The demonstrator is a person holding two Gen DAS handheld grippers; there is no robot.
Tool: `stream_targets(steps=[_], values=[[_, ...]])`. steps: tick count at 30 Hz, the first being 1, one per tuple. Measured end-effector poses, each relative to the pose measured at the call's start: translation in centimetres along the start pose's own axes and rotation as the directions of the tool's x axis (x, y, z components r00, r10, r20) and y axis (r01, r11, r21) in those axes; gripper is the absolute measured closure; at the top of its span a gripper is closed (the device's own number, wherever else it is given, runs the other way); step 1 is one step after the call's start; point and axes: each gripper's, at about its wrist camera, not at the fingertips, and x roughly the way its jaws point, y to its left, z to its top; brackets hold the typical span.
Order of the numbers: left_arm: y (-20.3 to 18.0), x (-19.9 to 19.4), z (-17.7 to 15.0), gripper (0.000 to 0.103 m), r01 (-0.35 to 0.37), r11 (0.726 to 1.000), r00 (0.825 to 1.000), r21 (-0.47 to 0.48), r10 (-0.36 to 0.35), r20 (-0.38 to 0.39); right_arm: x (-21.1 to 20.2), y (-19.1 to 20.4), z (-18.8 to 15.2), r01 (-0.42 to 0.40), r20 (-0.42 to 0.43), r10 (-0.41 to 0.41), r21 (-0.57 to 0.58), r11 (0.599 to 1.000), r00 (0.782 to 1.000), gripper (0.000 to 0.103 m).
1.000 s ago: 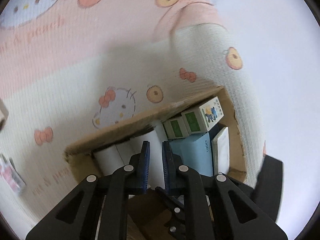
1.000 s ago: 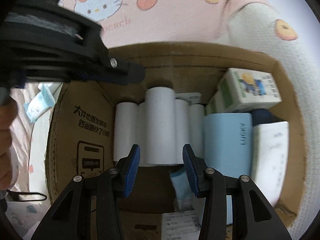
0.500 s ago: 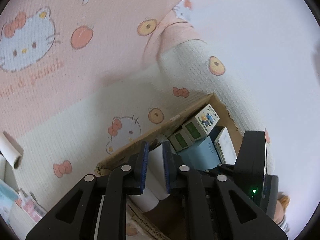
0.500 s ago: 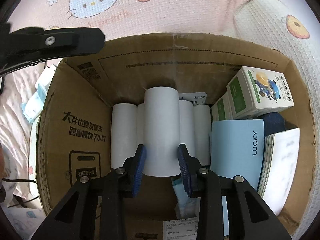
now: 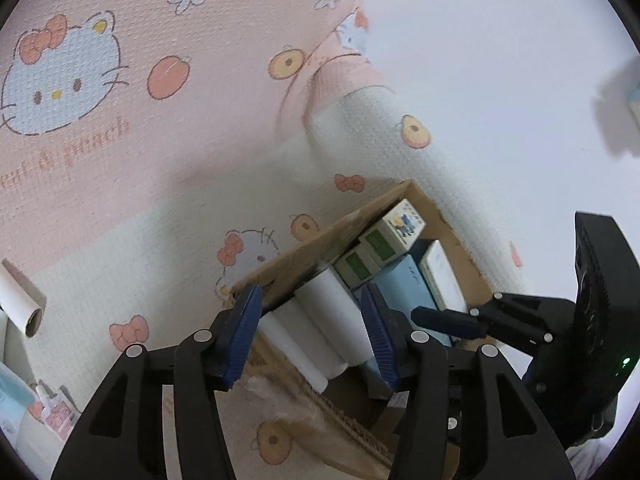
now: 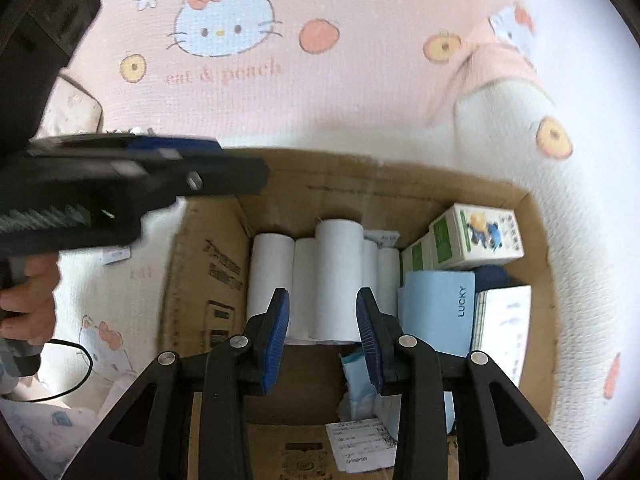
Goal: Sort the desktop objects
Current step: 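Withdraw both grippers from the box toward the remaining loose tubes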
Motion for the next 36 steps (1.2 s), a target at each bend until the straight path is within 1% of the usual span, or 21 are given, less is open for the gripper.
stream_targets(steps=[2,4,5,8,11,13,14,16,18,20,21,23,26,29,31,33,35,36], values=[[0.2,-0.6,-0.1,0.047,-0.027,1.000,1.000,0.000,0.027,0.005,-0.8,0.9,-0.2,0.012,0.020,-0.012,-0.010,1.000,1.000,0.072],[0.5,-1.6,-0.3,0.047,-0.019,1.000,0.999,0.013,0.018,0.026,-1.6,2.4,-0.2,0.024,0.028,-0.024,-0.021,0.999,0.999,0.072],[0.7,-2.1,-0.3,0.047,-0.014,1.000,0.999,0.020,0.013,0.035,-1.2,2.8,-0.1,0.030,0.036,-0.028,-0.036,0.999,0.999,0.072],[1.4,-3.6,-0.7,0.047,-0.029,0.999,0.998,0.035,0.026,0.063,-1.9,3.8,0.2,0.056,0.049,-0.052,-0.082,0.995,0.997,0.072],[2.2,-4.8,-1.4,0.047,-0.048,0.997,0.995,0.062,0.043,0.088,-2.5,5.6,0.6,0.100,0.070,-0.091,-0.138,0.985,0.993,0.072],[2.8,-5.6,-2.2,0.047,-0.067,0.995,0.993,0.079,0.059,0.098,-3.4,7.3,0.6,0.152,0.094,-0.136,-0.193,0.969,0.986,0.072],[3.0,-6.0,-2.6,0.047,-0.072,0.994,0.993,0.084,0.063,0.103,-3.7,8.5,0.5,0.186,0.115,-0.162,-0.240,0.953,0.980,0.072],[4.0,-6.9,-3.9,0.047,-0.082,0.993,0.991,0.089,0.071,0.115,-4.2,10.3,0.3,0.222,0.142,-0.187,-0.300,0.928,0.972,0.072],[5.4,-7.7,-5.5,0.047,-0.099,0.992,0.991,0.079,0.090,0.103,-4.7,12.3,0.0,0.243,0.171,-0.191,-0.368,0.898,0.967,0.072],[6.8,-8.3,-6.9,0.047,-0.117,0.991,0.990,0.071,0.112,0.082,-5.1,14.3,-0.5,0.238,0.186,-0.173,-0.427,0.873,0.967,0.072],[7.8,-8.8,-7.8,0.047,-0.143,0.988,0.988,0.066,0.138,0.068,-5.4,15.0,-0.6,0.231,0.191,-0.161,-0.447,0.864,0.968,0.072],[9.1,-9.6,-9.0,0.047,-0.189,0.980,0.981,0.058,0.186,0.059,-5.8,16.6,-1.1,0.222,0.203,-0.137,-0.487,0.845,0.969,0.071],[11.2,-11.5,-10.7,0.047,-0.261,0.965,0.963,0.016,0.259,0.071,-5.9,18.9,-1.7,0.223,0.229,-0.112,-0.548,0.807,0.967,0.071],[12.7,-13.1,-11.8,0.047,-0.287,0.957,0.953,-0.042,0.290,0.086,-5.7,20.9,-2.2,0.233,0.265,-0.088,-0.588,0.774,0.960,0.071],[13.7,-14.1,-12.6,0.047,-0.304,0.949,0.945,-0.088,0.312,0.102,-5.0,22.5,-2.7,0.223,0.271,-0.063,-0.613,0.758,0.960,0.071],[14.6,-15.0,-13.2,0.047,-0.324,0.939,0.935,-0.119,0.337,0.112,-4.3,23.5,-2.7,0.207,0.270,-0.040,-0.625,0.753,0.962,0.071],[15.5,-15.6,-13.7,0.046,-0.357,0.921,0.918,-0.155,0.376,0.122,-3.5,24.5,-2.8,0.191,0.264,-0.026,-0.624,0.758,0.964,0.071],[16.1,-16.1,-13.9,0.046,-0.374,0.910,0.908,-0.179,0.398,0.127,-3.0,25.0,-2.7,0.179,0.256,-0.019,-0.617,0.766,0.966,0.070]])
